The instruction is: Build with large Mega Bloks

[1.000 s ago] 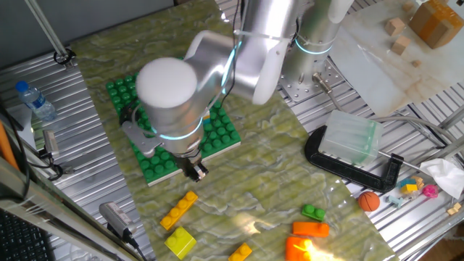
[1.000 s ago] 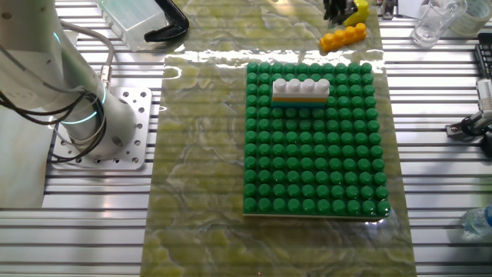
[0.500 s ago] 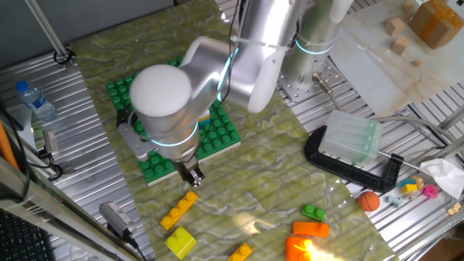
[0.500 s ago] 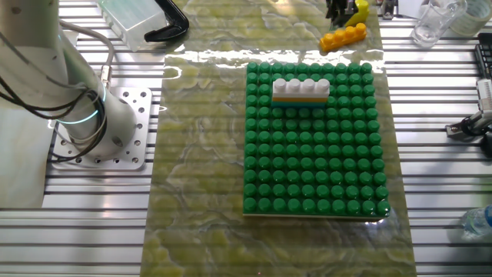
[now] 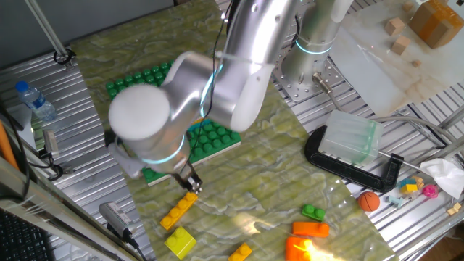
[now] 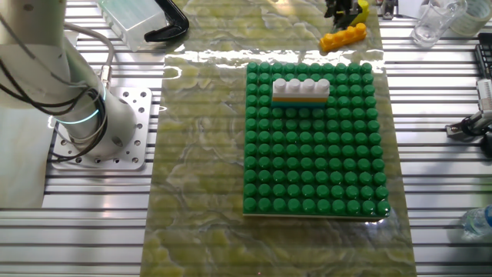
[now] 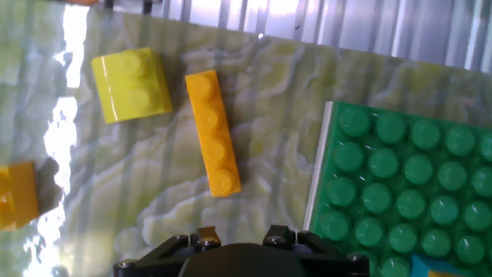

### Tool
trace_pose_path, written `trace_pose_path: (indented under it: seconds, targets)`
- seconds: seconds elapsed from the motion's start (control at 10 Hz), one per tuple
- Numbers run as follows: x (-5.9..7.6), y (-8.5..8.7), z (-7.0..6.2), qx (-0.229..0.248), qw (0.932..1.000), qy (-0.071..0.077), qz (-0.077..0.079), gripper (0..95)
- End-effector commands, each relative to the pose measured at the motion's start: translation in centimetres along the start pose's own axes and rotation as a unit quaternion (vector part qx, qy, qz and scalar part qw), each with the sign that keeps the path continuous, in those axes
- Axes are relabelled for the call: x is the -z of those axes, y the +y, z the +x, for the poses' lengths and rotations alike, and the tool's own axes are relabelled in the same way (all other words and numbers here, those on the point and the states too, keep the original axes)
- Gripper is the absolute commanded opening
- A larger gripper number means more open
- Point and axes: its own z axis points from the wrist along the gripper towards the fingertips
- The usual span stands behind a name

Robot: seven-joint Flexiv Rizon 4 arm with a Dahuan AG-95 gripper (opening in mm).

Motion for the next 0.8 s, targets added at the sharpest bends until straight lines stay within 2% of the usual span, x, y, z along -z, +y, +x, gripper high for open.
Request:
trace_pose_path:
  seconds: [0.1,0.4,0.5,0.7,0.8]
  targets:
    - [-1.6,0.7,-1.4,-0.017,0.9996,-0.021,0.002,19.0]
    - [-3.8,0.7,-3.2,-0.028,0.9986,-0.044,0.006,19.0]
    - [-4.2,0.4,-3.5,-0.033,0.9983,-0.048,0.006,38.0]
    - [-4.6,0.1,-3.8,-0.032,0.9981,-0.052,0.007,38.0]
    - [-5.1,-0.2,-4.2,-0.029,0.9977,-0.061,0.007,38.0]
